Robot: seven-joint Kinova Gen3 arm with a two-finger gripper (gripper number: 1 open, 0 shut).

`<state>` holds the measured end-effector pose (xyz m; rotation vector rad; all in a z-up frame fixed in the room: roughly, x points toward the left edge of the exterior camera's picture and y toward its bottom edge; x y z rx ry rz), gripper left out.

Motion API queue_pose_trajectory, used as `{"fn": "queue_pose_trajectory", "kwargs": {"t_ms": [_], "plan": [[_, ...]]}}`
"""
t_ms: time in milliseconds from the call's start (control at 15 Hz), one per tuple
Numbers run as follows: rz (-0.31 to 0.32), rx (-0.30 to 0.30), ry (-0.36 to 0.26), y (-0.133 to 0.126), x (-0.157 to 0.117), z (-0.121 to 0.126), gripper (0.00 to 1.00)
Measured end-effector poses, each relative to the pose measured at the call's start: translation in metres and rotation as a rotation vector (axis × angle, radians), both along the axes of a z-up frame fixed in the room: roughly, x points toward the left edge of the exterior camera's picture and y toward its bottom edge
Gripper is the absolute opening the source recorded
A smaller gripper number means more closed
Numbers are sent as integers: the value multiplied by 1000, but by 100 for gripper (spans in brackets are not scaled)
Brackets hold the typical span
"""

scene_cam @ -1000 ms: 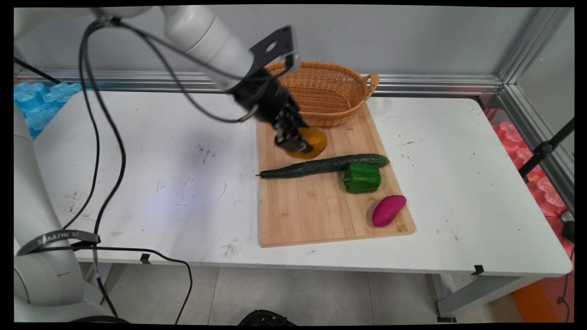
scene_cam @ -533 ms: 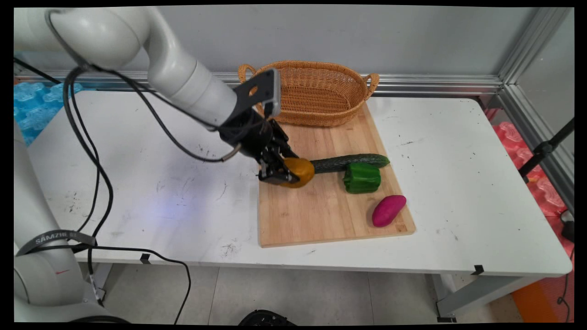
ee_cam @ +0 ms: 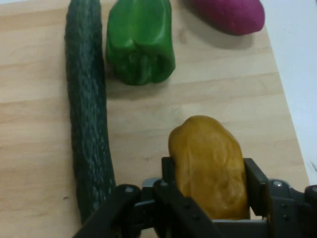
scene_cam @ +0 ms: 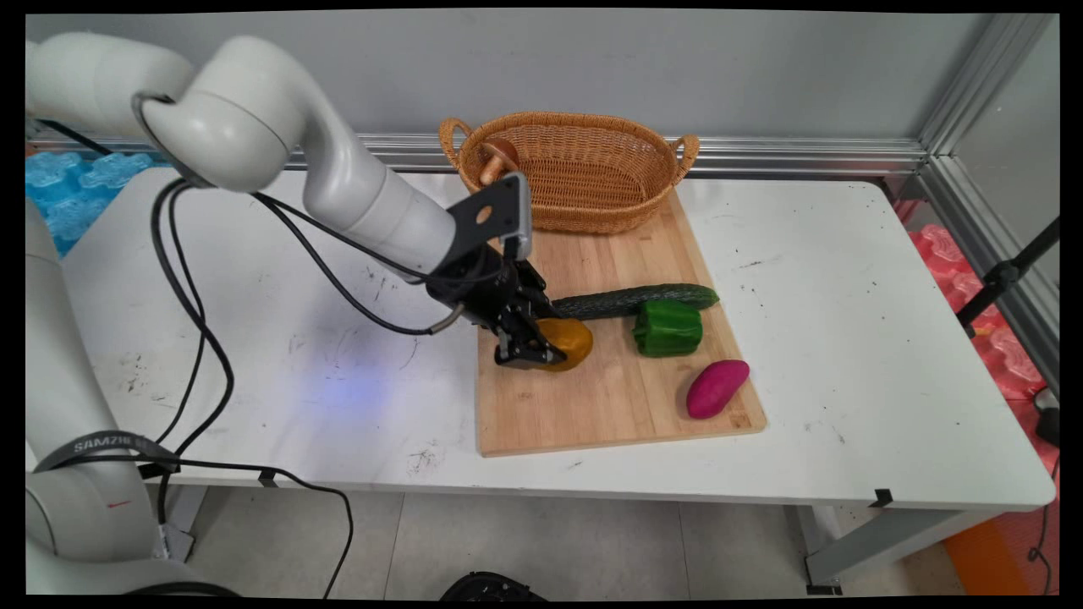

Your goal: Place the picked object on the cutting board

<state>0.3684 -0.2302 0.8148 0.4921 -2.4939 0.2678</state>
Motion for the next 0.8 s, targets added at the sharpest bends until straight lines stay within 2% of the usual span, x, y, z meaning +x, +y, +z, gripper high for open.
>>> {"fn": "queue_pose_trajectory", "kwargs": {"t_ms": [400, 733, 800], "plan": [[23, 3, 7, -4, -5, -24, 0], [38, 10, 13, -7, -8, -34, 0], [40, 13, 15, -7, -8, -35, 100]]}}
